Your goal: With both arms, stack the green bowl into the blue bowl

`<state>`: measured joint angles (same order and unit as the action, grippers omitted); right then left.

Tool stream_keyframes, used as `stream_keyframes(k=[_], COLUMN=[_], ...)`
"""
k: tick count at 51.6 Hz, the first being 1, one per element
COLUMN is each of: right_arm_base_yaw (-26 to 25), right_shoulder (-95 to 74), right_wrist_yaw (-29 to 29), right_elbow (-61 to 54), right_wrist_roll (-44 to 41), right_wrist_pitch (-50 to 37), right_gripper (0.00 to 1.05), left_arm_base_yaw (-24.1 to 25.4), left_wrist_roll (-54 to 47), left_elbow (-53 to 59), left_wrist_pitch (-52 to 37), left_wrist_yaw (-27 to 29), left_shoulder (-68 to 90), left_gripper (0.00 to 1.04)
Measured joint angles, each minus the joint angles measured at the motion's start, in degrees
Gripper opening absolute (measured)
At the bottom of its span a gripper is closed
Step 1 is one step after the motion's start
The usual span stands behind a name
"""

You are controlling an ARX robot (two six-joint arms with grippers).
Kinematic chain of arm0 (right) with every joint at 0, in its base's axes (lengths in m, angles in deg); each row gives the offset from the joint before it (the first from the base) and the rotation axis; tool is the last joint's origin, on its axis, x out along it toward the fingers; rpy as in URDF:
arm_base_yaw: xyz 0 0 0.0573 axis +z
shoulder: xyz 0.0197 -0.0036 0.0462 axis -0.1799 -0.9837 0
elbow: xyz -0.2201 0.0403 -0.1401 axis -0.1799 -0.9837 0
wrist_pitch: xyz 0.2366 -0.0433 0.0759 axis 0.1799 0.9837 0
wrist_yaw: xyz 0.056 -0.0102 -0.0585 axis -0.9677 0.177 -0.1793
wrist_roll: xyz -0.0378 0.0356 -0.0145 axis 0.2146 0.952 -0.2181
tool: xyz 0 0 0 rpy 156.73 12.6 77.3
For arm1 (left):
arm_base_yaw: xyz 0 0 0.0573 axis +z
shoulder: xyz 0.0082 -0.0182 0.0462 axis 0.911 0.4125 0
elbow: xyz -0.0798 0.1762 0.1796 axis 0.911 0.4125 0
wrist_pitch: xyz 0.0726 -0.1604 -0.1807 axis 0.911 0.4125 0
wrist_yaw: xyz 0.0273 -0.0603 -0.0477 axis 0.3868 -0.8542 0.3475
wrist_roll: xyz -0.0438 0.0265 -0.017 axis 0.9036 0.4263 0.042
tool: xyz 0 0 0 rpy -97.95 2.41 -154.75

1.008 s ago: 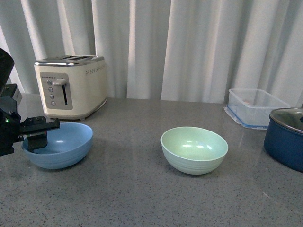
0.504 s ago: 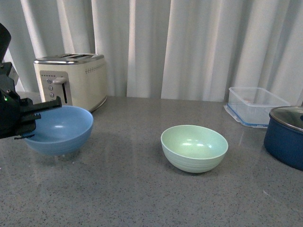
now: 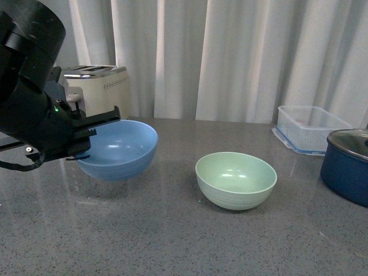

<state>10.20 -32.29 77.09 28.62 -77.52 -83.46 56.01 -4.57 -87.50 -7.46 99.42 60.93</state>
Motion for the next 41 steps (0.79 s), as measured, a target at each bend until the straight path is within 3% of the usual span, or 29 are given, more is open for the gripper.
stream_keyframes(k=[23, 41], right_arm_base_yaw=[0.0, 0.0], right_shoulder=[0.0, 0.0], right_wrist_yaw=[0.0, 0.0], right_elbow=[0.0, 0.0], right_wrist_roll=[0.0, 0.0], right_wrist_pitch=[0.0, 0.0], right_gripper=[0.95, 0.95], left_arm_base_yaw=[-4.8, -5.9], left_wrist_roll=[1.7, 1.9], left_elbow=[-7.0, -7.3], left_wrist_pitch=[1.3, 1.6], left_wrist_yaw=[-0.4, 0.3], left_shoulder=[7.8, 9.2], left_gripper=[0.04, 0.04])
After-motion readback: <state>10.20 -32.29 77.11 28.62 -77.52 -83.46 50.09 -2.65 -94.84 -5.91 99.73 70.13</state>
